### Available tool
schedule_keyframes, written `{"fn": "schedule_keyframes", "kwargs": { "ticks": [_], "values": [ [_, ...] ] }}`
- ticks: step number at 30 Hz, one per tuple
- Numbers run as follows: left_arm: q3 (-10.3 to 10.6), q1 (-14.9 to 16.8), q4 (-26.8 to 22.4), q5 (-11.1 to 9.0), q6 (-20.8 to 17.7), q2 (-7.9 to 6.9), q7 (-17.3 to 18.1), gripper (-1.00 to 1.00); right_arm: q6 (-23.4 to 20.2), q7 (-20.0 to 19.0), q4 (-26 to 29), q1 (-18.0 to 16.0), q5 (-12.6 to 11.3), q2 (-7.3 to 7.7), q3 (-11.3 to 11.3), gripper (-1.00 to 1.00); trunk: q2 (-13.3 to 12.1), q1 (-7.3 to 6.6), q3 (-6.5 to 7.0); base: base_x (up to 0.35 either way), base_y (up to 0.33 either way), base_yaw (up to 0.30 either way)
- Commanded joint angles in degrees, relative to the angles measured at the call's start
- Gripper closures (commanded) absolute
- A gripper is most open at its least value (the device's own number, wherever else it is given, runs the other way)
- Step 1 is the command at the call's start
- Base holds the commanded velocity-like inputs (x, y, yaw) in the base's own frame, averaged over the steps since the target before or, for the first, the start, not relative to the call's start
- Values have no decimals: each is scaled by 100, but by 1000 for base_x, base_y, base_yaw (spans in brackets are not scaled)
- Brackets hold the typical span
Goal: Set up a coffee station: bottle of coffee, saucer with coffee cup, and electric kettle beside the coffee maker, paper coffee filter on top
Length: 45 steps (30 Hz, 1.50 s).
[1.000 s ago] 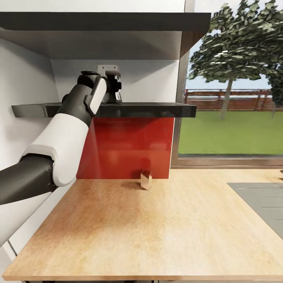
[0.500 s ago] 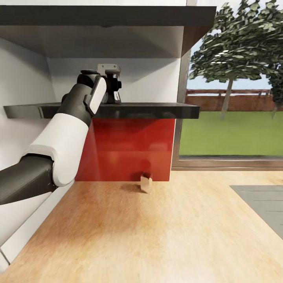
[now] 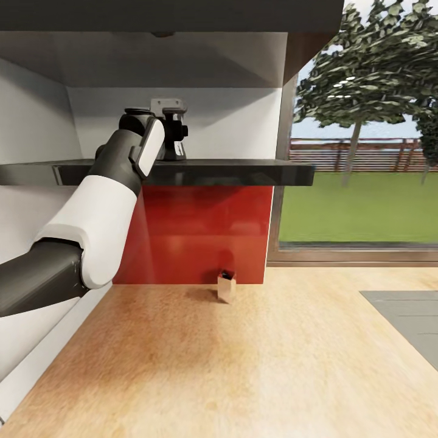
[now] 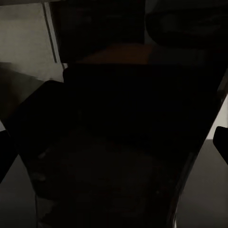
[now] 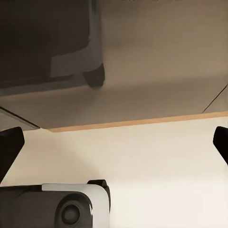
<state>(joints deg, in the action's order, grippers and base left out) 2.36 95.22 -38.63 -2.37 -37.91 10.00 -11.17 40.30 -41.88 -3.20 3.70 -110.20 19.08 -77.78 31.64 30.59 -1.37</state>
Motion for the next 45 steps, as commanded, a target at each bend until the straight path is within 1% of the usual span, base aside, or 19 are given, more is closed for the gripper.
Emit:
{"fn": "schedule_keyframes", "kwargs": {
  "ticks": [1,45],
  "values": [
    [11,5,-4,-26,-24,0,-35,-100,4,-39,-6,-1,-62,0,-35,-100,10,3,-11,3,0,0],
    [10,5,53,-18,-47,0,-23,-100,6,-48,-6,-1,-63,8,-35,-100,10,3,-11,13,0,0]
  ]
}}
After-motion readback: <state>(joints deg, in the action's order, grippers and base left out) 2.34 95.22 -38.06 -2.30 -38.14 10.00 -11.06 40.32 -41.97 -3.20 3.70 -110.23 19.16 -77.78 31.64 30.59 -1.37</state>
